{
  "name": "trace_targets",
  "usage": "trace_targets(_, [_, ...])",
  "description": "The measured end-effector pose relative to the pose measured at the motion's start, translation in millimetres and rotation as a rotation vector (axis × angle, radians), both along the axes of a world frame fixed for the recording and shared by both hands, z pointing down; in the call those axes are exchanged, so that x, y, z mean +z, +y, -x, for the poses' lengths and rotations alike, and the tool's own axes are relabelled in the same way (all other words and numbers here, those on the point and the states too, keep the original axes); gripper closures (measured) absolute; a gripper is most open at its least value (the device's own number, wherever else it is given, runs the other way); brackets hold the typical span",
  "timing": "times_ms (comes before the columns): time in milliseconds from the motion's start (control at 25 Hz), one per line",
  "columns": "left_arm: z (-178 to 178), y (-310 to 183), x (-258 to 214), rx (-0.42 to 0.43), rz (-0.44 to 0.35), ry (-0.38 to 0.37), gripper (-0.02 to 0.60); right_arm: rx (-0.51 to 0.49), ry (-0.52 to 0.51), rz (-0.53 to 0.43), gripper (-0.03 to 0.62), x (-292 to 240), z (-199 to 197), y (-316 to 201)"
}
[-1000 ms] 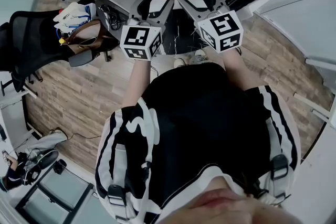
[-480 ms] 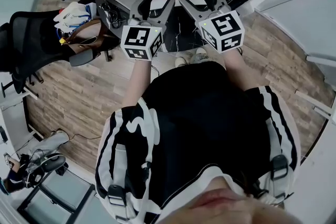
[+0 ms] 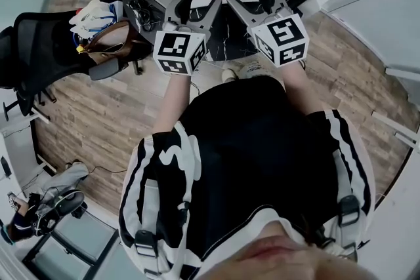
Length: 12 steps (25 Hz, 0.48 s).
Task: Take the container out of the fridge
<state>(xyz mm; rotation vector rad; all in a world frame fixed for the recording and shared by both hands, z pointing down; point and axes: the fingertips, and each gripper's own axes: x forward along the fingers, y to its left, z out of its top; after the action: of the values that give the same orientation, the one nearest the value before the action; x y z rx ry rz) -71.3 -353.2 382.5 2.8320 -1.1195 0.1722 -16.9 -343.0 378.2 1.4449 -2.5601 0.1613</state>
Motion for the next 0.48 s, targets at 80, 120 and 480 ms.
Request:
trace_targets(80, [0.3, 1.5, -1.3, -0.001, -0.004, 0.0, 0.345, 0.0, -0.001, -0.004, 0.378, -1.3, 0.4, 1.5])
trace_targets(120, [0.7, 2.4, -1.8, -0.002, -0.005, 0.001, 0.344, -0.002, -0.001, -0.006, 0.378, -1.9, 0.8, 2.3])
trace_targets(480, [-4.0, 8.4, -4.8, -0.014, -0.01, 0.001, 0.345, -0.018, -0.008, -0.013, 0.378, -4.4, -4.1, 7.7])
